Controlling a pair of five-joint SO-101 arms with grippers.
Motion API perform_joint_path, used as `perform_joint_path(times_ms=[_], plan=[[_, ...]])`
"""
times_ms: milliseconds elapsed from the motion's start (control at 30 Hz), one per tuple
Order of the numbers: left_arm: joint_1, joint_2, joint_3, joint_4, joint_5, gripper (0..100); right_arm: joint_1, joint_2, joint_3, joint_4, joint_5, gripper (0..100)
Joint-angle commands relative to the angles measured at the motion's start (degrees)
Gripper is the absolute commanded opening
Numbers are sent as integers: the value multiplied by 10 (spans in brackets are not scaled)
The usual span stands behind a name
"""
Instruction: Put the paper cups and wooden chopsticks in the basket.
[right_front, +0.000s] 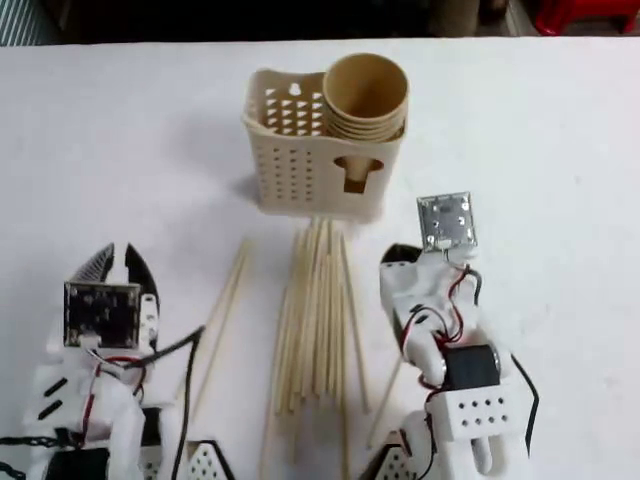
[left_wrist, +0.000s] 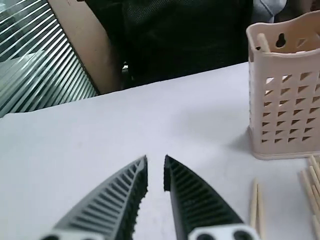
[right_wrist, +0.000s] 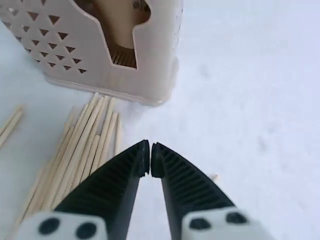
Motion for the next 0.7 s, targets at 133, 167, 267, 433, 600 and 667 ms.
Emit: perform_joint_path(times_ms=[133,167,267,433,600,667], plan=[[16,214,-101,17,-52,80,46,-10,-2,-15,-5,19],[16,251,-111,20,-52,80,46,-10,-2,-15,-5,19],[27,354,-130,37,-52,95,45,-10,-2,-13,-4,20],[51,488,-128,63,-48,260,45,-10,-2,-12,-2,20],[63,599,-127,28,-52,261,45,-10,-2,-12,-1,20],[77,651,-127,4,-52,260,45,-10,-2,-12,-1,20]])
